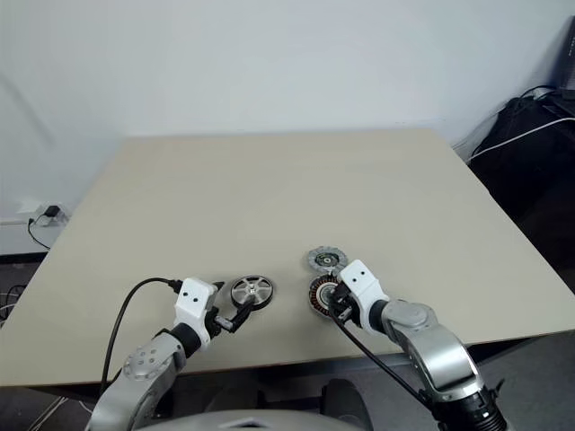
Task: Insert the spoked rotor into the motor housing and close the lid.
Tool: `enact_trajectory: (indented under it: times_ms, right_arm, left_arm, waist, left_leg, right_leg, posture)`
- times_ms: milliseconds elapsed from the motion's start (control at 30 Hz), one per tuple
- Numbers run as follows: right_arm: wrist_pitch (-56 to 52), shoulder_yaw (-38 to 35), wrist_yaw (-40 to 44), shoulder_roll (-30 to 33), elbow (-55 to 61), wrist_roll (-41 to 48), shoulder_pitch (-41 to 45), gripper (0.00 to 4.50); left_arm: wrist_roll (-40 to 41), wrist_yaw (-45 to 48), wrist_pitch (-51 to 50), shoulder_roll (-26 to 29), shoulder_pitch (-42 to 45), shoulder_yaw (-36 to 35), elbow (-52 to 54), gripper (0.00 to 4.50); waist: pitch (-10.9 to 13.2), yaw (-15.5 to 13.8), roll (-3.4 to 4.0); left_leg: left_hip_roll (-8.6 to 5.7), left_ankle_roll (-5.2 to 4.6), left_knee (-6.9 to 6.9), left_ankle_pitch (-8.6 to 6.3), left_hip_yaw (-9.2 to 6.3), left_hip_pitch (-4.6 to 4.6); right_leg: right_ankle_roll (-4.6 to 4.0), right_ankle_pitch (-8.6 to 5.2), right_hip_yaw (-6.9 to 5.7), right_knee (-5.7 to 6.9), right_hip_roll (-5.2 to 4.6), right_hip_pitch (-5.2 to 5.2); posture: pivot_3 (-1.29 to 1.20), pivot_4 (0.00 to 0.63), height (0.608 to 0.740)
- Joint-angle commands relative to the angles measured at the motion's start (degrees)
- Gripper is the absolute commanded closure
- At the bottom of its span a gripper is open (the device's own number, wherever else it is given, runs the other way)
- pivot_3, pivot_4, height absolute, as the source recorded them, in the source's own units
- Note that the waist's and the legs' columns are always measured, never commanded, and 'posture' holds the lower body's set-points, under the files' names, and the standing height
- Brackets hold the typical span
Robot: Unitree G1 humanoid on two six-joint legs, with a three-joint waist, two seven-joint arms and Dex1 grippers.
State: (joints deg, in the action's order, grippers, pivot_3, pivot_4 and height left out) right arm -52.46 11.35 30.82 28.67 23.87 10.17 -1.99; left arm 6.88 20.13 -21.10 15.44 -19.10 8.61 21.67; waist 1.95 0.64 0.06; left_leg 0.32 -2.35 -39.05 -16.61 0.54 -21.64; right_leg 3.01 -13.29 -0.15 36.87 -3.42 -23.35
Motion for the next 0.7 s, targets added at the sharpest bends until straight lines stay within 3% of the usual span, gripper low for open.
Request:
enact_trajectory:
  times_ms: [33,700]
  right_arm:
    - [1.27,-1.08,-0.49,0.03,-0.89,0.20,1.00,3.72]
    - [1.19,1.23,-0.63,-0.78,-0.36,1.27,1.56,3.72]
  left_arm:
    - [0.32,-0.03,0.15,-0.21,0.51,0.23,2.32,0.00]
    - [0.26,-0.16,-0.41,-0.23,0.48,0.25,2.81,0.00]
  waist:
    - [-0.01,0.00,-0.01]
    - [-0.02,0.01,-0.03]
  left_leg:
    - [0.00,0.00,0.00,0.00,0.00,0.00]
    - [0.00,0.00,-0.01,0.00,0.00,0.00]
  right_leg:
    - [0.00,0.00,0.00,0.00,0.00,0.00]
    - [0.01,0.01,0.00,0.00,0.00,0.01]
  posture:
    - [0.00,0.000,0.740]
    - [0.00,0.000,0.740]
